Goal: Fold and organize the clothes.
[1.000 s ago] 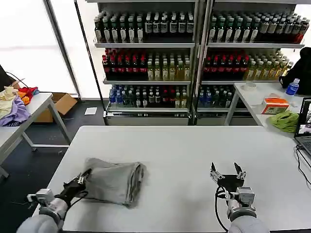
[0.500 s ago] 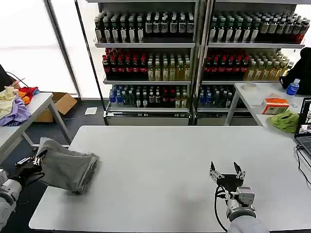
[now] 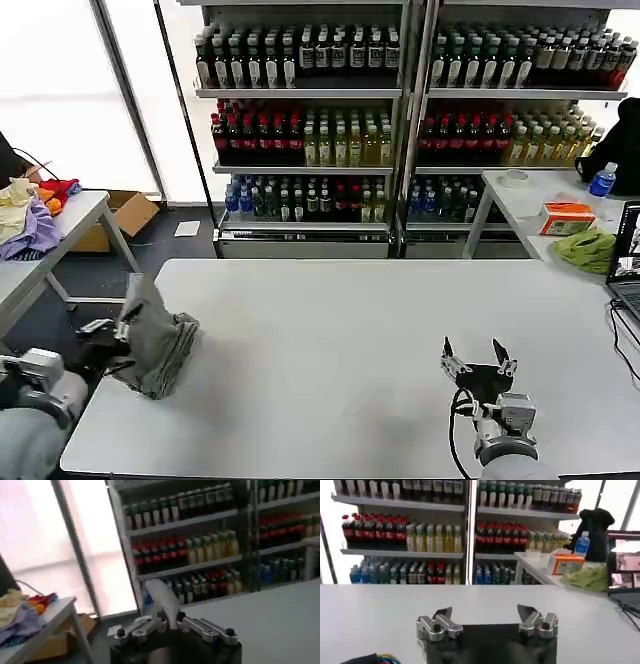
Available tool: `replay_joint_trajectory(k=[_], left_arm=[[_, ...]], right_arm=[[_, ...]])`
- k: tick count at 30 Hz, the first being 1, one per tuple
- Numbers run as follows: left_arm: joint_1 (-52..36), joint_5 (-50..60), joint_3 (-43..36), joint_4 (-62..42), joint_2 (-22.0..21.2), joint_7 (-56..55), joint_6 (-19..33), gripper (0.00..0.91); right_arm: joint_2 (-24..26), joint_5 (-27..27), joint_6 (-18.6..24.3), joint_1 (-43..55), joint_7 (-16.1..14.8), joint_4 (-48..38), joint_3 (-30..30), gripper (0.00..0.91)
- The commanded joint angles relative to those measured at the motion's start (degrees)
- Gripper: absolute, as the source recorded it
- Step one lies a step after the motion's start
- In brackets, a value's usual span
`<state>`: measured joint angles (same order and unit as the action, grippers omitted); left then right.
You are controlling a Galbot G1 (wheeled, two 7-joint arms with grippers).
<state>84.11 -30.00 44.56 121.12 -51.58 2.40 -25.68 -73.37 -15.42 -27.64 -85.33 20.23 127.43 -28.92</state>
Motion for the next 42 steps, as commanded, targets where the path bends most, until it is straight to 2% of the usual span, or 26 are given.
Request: replay_joint_trajectory(k=[1,5,6,8,10,12,13,15,16,20,24,29,32,34,35,38,40,42], left_arm=[[-0.74,7.14,-36.36,14.58,-6.78,-9.16,-4.01,0.0],[-6.83,8.84,-47.37,5.38,-12.55,-10.56,-3.97,0.0],[-9.55,9.08,-49.92,1.86,-15.15,-10.85,-4.18,0.0],[-13.53,9.28,-52.53,-3.71,-18.37,-11.21,-4.31,0.0],[-17.96,9.05,-53.48,-11.34,-22.05,-11.93,-4.01,0.091],[-20.24,9.07,-53.49,-14.69,-23.14,-12.26,-3.09,0.393],[-21.1,9.05,-53.48,-16.38,-23.47,-12.33,-2.91,0.574],[-22.57,8.21,-53.69,-17.9,-23.86,-12.43,-2.9,0.856],[-23.07,7.81,-53.74,-17.93,-24.22,-12.45,-2.97,0.907],[-24.68,3.59,-54.1,-16.85,-25.46,-13.48,-2.74,0.907],[-27.38,-5.51,-53.64,-15.31,-26.83,-13.93,0.85,0.907],[-30.55,-7.44,-51.0,-14.68,-27.1,-16.05,1.11,0.907],[-30.82,-7.3,-46.79,-12.72,-23.84,-16.86,-0.97,0.907],[-30.42,-6.01,-44.32,-12.11,-21.59,-17.18,-1.81,0.907],[-29.87,-3.11,-41.82,-11.62,-19.58,-17.05,-2.03,0.907],[-27.54,-2.38,-37.57,-9.29,-14.89,-17.71,-3.83,0.907],[-26.12,-2.32,-35.25,-7.83,-13.28,-17.97,-4.43,0.907],[-23.36,-2.38,-31.74,-6.24,-10.87,-18.25,-4.86,0.907]], right_arm=[[-1.33,1.91,0.17,-3.2,0.27,0.93,-1.22,0.907],[-2.71,3.74,0.39,-4.9,0.57,1.04,-0.82,0.907],[-2.9,4.16,0.48,-5.2,0.47,1.0,-1.01,0.907],[-2.62,4.02,0.39,-5.24,0.44,0.72,-1.45,0.907],[-2.47,3.89,0.32,-4.98,0.23,0.29,-2.09,0.907],[-2.47,4.12,0.07,-5.6,0.51,0.9,-2.0,0.907],[-2.56,4.17,0.12,-5.85,0.42,1.06,-2.2,0.907],[-2.57,4.28,-0.09,-5.58,0.52,0.9,-2.34,0.907],[-2.47,4.26,-0.08,-5.5,0.44,0.74,-2.47,0.907],[-2.14,4.22,-0.11,-4.71,0.31,-0.19,-2.69,0.907],[-2.11,4.16,-0.27,-3.39,0.22,-1.36,-1.77,0.907],[-2.0,2.92,-1.23,-1.92,0.57,-2.27,-0.79,0.907],[-1.44,-2.32,-2.37,-0.86,0.58,-1.97,0.2,0.907],[-0.71,-11.46,-5.06,1.11,1.21,-1.56,1.89,0.907],[-0.23,-17.64,-5.59,2.63,1.49,-1.78,3.33,0.907],[0.42,-20.58,-5.66,5.51,1.13,-2.81,8.82,0.907],[0.74,-21.82,-5.72,6.7,1.36,-3.1,11.34,0.907],[1.76,-25.54,-5.82,8.8,3.77,-4.45,15.76,0.907]])
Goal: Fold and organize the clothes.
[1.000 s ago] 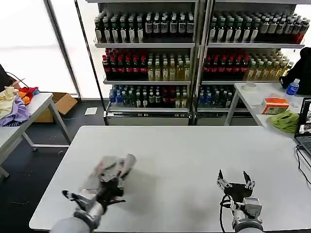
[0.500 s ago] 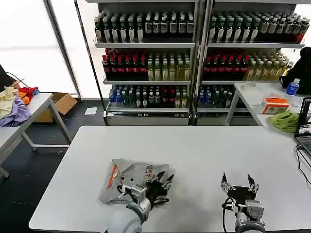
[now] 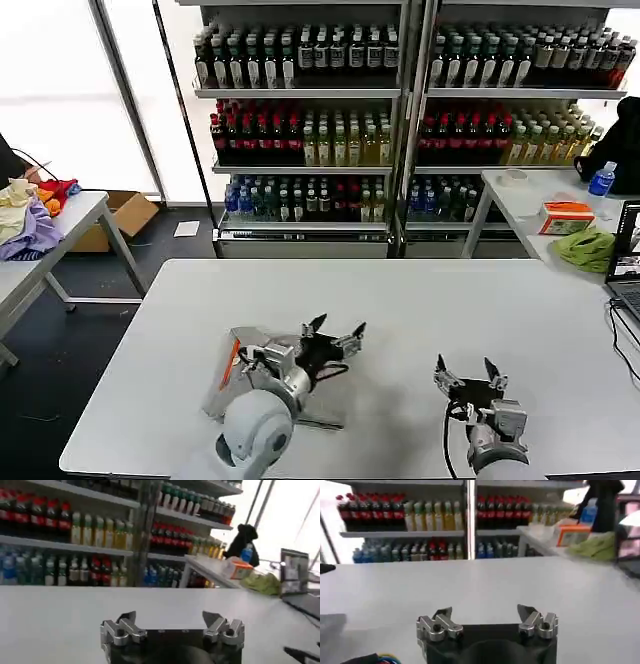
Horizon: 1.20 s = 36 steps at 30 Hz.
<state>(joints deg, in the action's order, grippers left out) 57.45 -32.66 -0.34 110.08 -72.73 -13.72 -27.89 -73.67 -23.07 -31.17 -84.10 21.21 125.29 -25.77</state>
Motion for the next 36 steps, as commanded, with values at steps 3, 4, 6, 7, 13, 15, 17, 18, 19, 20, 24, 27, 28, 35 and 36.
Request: replay_joint_trajectory(k=[3,4,6,7,13,15,17,18,19,20,24,27,28,35,36], left_arm=[[5.81,-0.04,16.8,5.97,11.67,-2.39,-2.69,0.907],[6.19,-0.21,17.36,6.2,11.77,-2.48,-2.67,0.907],[7.47,-0.49,19.65,6.84,12.0,-2.65,-2.64,0.907],[8.0,-0.58,20.09,7.21,12.02,-2.68,-2.69,0.907],[11.18,-0.56,23.03,8.36,11.73,-2.87,-2.88,0.907],[12.2,-0.52,23.48,8.61,11.35,-2.89,-2.88,0.907],[12.77,-0.4,23.77,8.69,10.9,-2.9,-2.88,0.907],[13.02,-0.29,23.86,8.79,10.78,-2.88,-2.89,0.907],[13.29,-0.23,23.99,8.88,10.61,-2.87,-2.91,0.907],[13.55,-0.23,24.12,9.0,10.56,-2.87,-2.96,0.907],[15.13,-0.23,25.34,9.54,10.58,-2.72,-2.97,0.907],[16.35,-0.26,26.18,9.8,10.71,-2.59,-2.92,0.907],[16.83,-0.27,26.47,10.0,10.72,-2.49,-2.88,0.907],[17.03,-0.52,27.52,10.28,11.08,-2.51,-2.8,0.907],[16.82,-0.57,27.64,10.18,11.1,-2.57,-2.69,0.907]], right_arm=[[3.03,-23.52,-2.25,10.2,6.43,-4.96,16.13,0.907],[3.19,-24.78,-2.26,10.69,6.81,-5.5,16.7,0.907],[4.11,-26.81,-2.26,12.33,6.95,-6.76,18.99,0.907],[4.28,-27.54,-2.27,12.63,7.06,-6.85,19.57,0.907],[5.65,-31.3,-2.28,15.7,7.77,-8.46,22.8,0.816],[5.79,-32.21,-2.29,16.55,7.7,-8.63,23.03,0.766],[6.02,-33.06,-2.31,17.32,7.6,-8.94,23.45,0.746],[6.14,-33.1,-2.31,17.78,7.38,-9.1,23.92,0.746],[6.2,-33.11,-2.3,18.08,7.24,-9.3,24.15,0.746],[6.15,-33.09,-2.31,18.52,7.2,-9.59,24.63,0.746],[5.67,-33.09,-2.31,20.12,7.01,-11.26,25.82,0.725],[5.18,-33.09,-2.29,20.87,6.39,-12.41,26.06,0.725],[4.88,-33.07,-2.29,21.18,6.5,-13.0,26.17,0.715],[4.93,-32.65,-2.22,21.51,7.18,-13.43,26.05,0.0],[5.03,-32.47,-2.19,21.45,7.34,-13.24,25.86,0.0]])
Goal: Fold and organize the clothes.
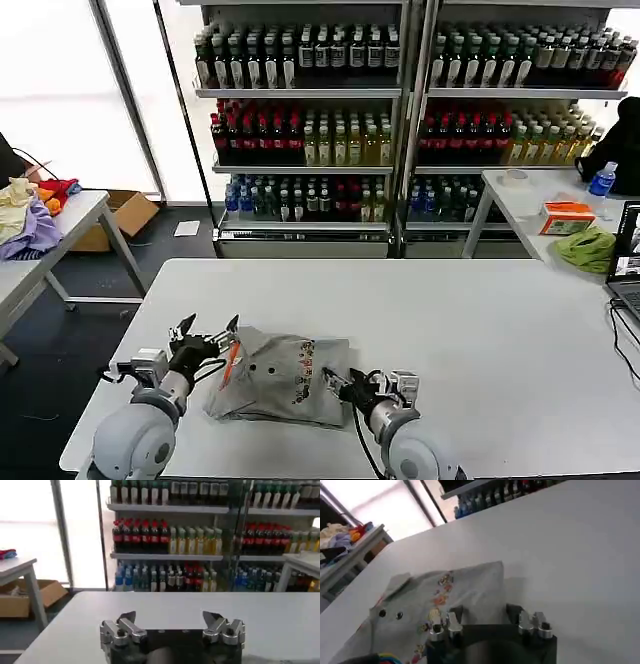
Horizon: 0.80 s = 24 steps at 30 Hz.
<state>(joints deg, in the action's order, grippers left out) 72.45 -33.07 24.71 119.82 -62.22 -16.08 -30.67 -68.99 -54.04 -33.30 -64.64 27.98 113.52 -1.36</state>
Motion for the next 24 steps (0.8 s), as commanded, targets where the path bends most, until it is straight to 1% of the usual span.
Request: replay_joint_trajectory(k=[1,5,9,13,16,21,24], left_arm=[[1.4,-0.16,2.91,0.15,0.64,-0.32,0.15,0.907],[0.63,-0.12,3.33,-0.65,1.37,-0.24,0.53,0.907],[1.07,-0.08,3.04,-0.63,2.02,0.74,0.76,0.907],[0.92,-0.03,2.39,-0.67,1.83,1.23,0.77,0.907],[0.43,0.05,1.69,-0.92,1.72,1.27,0.77,0.907],[-0.51,0.34,0.69,-1.67,1.8,1.44,0.79,0.907],[-0.43,-0.21,0.17,-1.68,1.77,1.78,0.24,0.907]], right_arm=[[0.54,-1.26,-0.07,1.92,0.81,-1.25,1.16,0.0],[1.29,0.51,-0.05,1.91,0.46,-0.6,0.56,0.0],[2.34,1.14,-0.09,1.92,0.5,0.58,-0.35,0.0],[5.19,1.57,-0.14,1.59,0.02,1.99,-3.29,0.0],[8.29,1.04,-0.14,0.32,-0.58,2.41,-6.23,0.0],[13.53,0.93,-0.06,-1.77,-2.11,2.05,-9.76,0.0],[15.2,0.89,-0.06,-1.96,-2.1,1.13,-11.58,0.0]])
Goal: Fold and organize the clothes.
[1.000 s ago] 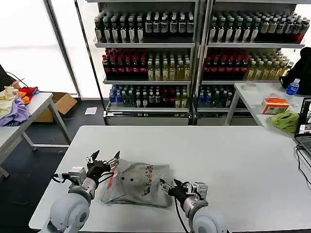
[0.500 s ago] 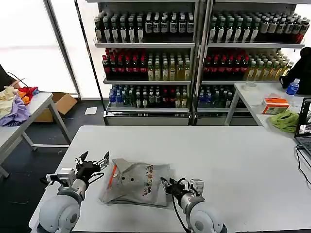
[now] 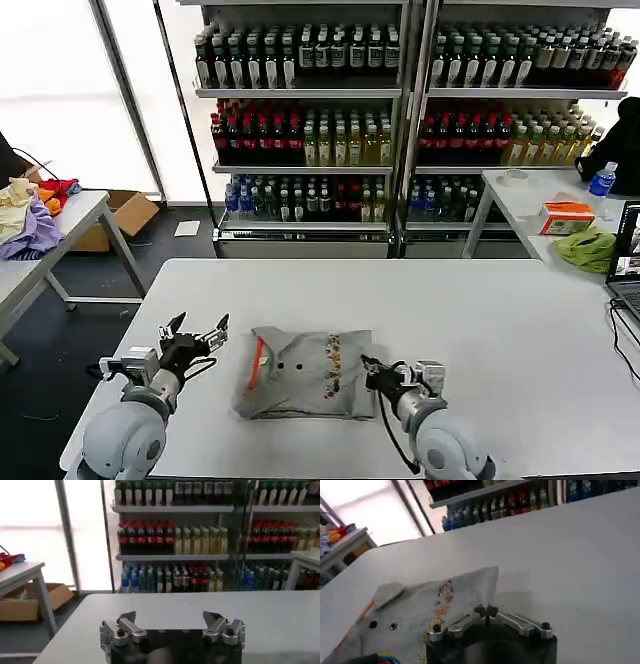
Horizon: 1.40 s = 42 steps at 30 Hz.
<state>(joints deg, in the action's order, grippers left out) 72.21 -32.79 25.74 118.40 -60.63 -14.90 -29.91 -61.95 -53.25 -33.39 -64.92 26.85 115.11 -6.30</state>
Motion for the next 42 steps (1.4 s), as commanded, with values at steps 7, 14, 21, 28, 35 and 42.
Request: replay_joint_trajectory(k=[7,14,21,28,35,42], left_arm=[[-0.32,-0.17,-1.41,-0.3,-0.46,0.6,-0.5,0.907],[-0.33,-0.29,-1.66,-0.39,-0.5,0.57,-0.58,0.907],[-0.89,-0.49,-2.37,-0.83,-0.18,0.59,-0.77,0.907],[-0.41,-0.23,-3.59,-0.32,-0.67,0.58,-0.81,0.907],[0.81,-0.18,-3.48,-0.04,-1.0,0.49,-0.81,0.907],[1.84,-0.03,-3.42,0.54,-1.27,0.8,-0.82,0.907]], right_arm=[[9.67,0.76,-0.06,0.2,-1.66,-5.02,-9.04,0.0],[8.91,7.75,-0.03,2.08,-2.88,-9.48,-9.69,0.907],[7.29,15.06,0.09,-2.71,-4.22,1.13,-15.39,0.907],[4.73,14.59,-0.02,-6.61,-3.44,13.31,-13.27,0.907],[2.78,5.3,-0.15,-11.5,2.12,13.5,-10.55,0.907],[2.19,3.25,-0.12,-12.45,5.8,9.56,-11.38,0.907]])
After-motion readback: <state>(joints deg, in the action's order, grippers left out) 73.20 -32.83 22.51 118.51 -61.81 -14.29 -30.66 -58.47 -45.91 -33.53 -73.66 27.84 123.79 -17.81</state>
